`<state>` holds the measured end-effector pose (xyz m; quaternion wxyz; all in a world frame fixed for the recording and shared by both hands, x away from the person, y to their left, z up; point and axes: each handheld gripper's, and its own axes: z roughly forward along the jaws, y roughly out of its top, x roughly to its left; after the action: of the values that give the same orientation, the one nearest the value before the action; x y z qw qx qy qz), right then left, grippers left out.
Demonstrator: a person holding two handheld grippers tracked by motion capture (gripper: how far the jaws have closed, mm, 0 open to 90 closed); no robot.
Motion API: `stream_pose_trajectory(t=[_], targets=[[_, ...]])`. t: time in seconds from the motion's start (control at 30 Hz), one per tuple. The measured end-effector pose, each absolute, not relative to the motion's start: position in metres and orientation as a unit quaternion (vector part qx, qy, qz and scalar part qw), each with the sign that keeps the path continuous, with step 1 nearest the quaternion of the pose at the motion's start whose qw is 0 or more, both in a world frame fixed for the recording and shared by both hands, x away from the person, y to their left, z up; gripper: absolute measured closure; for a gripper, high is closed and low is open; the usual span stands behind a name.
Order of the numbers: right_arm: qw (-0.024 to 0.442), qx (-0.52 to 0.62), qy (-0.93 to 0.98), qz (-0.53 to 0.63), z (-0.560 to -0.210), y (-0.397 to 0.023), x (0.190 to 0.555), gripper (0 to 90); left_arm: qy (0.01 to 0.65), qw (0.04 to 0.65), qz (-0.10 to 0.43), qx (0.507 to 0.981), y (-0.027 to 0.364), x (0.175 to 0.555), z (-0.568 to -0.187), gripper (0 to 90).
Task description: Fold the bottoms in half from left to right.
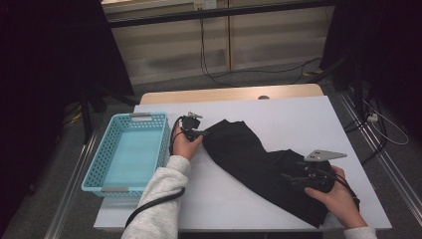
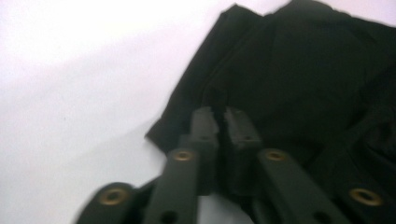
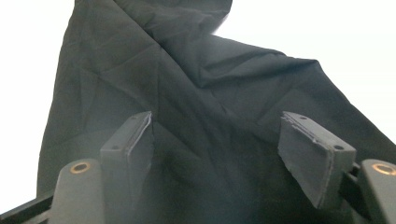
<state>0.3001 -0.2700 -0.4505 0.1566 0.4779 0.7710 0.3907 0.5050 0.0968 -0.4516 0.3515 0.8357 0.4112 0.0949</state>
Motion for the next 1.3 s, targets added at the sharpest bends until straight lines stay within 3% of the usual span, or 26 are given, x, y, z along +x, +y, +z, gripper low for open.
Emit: stream_pose_trajectory(t=[0.07,0.33,0.37,0.4,0.6,0.77,0.87,0.9,0.93,1.0,1.3], targets=[[0.156,0.478,0.771,0.390,-0.450,-0.270,0.300,27.1,0.410,0.346,0.101,0.838,0.098,0.504,-0.449,90.0],[0.157,0.478,0.772,0.389,-0.449,-0.268,0.298,26.7,0.425,0.350,0.095,0.830,0.118,0.498,-0.438,88.4],[0.158,0.477,0.772,0.389,-0.449,-0.267,0.298,26.7,0.424,0.356,0.101,0.827,0.119,0.499,-0.437,81.0],[0.158,0.476,0.772,0.391,-0.448,-0.266,0.298,26.7,0.424,0.362,0.100,0.824,0.119,0.502,-0.437,68.2],[0.157,0.477,0.771,0.393,-0.447,-0.266,0.297,26.7,0.406,0.381,0.104,0.825,0.103,0.517,-0.440,53.5],[0.157,0.478,0.770,0.393,-0.448,-0.269,0.296,26.5,0.386,0.369,0.117,0.838,0.085,0.529,-0.447,54.8],[0.156,0.480,0.768,0.393,-0.449,-0.271,0.295,26.4,0.382,0.353,0.108,0.847,0.078,0.532,-0.454,60.8],[0.156,0.480,0.768,0.393,-0.449,-0.271,0.295,26.4,0.381,0.356,0.106,0.847,0.077,0.531,-0.456,64.1],[0.157,0.481,0.768,0.392,-0.449,-0.272,0.294,26.4,0.389,0.364,0.092,0.842,0.074,0.529,-0.457,75.0],[0.158,0.482,0.767,0.393,-0.449,-0.273,0.293,26.4,0.387,0.358,0.085,0.846,0.073,0.528,-0.455,82.7],[0.159,0.483,0.767,0.391,-0.449,-0.273,0.292,26.3,0.399,0.355,0.080,0.842,0.081,0.522,-0.444,87.4]])
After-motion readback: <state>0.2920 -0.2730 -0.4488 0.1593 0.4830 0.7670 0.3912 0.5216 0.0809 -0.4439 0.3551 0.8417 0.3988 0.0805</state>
